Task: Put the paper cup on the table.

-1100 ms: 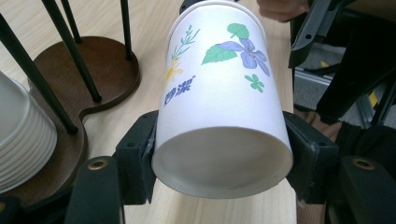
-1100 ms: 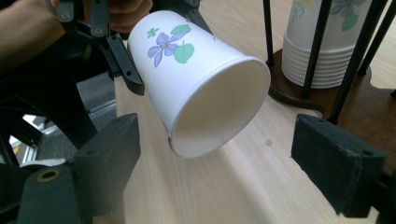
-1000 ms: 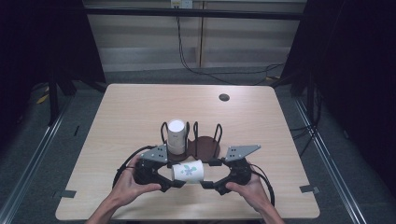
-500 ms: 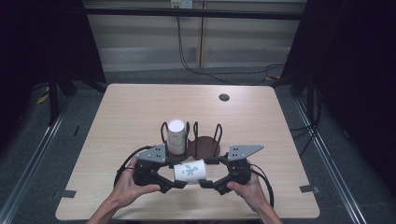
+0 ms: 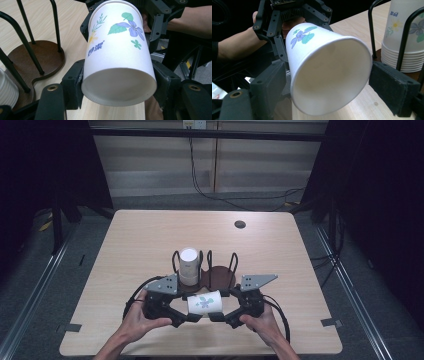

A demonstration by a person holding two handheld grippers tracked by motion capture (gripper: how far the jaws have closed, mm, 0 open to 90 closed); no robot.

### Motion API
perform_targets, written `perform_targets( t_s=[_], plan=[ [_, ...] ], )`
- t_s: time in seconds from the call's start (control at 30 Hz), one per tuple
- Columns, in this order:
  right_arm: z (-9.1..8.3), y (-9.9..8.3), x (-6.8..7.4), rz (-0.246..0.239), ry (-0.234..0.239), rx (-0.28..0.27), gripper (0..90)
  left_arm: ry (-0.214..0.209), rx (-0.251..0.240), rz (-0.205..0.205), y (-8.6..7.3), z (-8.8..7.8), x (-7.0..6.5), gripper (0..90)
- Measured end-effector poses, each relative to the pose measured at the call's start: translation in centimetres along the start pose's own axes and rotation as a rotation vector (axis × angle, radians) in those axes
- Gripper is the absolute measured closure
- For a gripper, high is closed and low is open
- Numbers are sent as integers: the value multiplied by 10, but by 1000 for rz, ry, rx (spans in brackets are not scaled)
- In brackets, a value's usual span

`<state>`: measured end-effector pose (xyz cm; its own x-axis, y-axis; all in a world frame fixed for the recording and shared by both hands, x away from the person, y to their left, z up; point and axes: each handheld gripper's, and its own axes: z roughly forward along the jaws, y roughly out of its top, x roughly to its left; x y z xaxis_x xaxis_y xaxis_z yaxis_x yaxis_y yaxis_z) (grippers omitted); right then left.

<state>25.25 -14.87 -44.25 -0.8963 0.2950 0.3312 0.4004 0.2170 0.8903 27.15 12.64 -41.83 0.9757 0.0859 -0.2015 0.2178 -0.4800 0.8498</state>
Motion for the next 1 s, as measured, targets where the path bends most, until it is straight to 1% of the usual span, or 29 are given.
perform_targets(
  t_s=[0.1, 0.17, 0.27, 0.33, 0.47, 0.53, 0.63, 0.77, 0.9, 1.0],
  plan=[
    [0, 0, 0, 0, 16, -3, 175, -6, -2, -1, 0, 0, 0, 363],
    [0, 1, 1, -5, 17, -3, 185, -9, 4, 6, 0, 1, 0, 363],
    [2, 0, 1, -5, 20, 6, 192, -15, 9, 5, -1, 2, 0, 363],
    [2, 1, 2, -15, 15, 11, 190, -19, 1, 1, -1, 2, 0, 363],
    [1, 2, 1, -10, 20, 18, 206, -21, 5, 0, -1, 2, 2, 363],
    [1, 1, -1, -7, 16, 23, 219, -19, 10, -5, -3, 3, 3, 363],
    [1, 1, -2, -2, 19, 28, 229, -27, 10, -15, -5, 4, 4, 360],
    [1, 0, -2, 4, 19, 25, 237, -28, 6, -20, -5, 4, 5, 354],
    [0, 1, -2, 5, 19, 17, 260, -23, 17, -24, -7, 6, 6, 335],
    [-1, 0, -2, 6, 23, 23, 280, -18, 27, -24, -8, 7, 7, 318]
  ],
)
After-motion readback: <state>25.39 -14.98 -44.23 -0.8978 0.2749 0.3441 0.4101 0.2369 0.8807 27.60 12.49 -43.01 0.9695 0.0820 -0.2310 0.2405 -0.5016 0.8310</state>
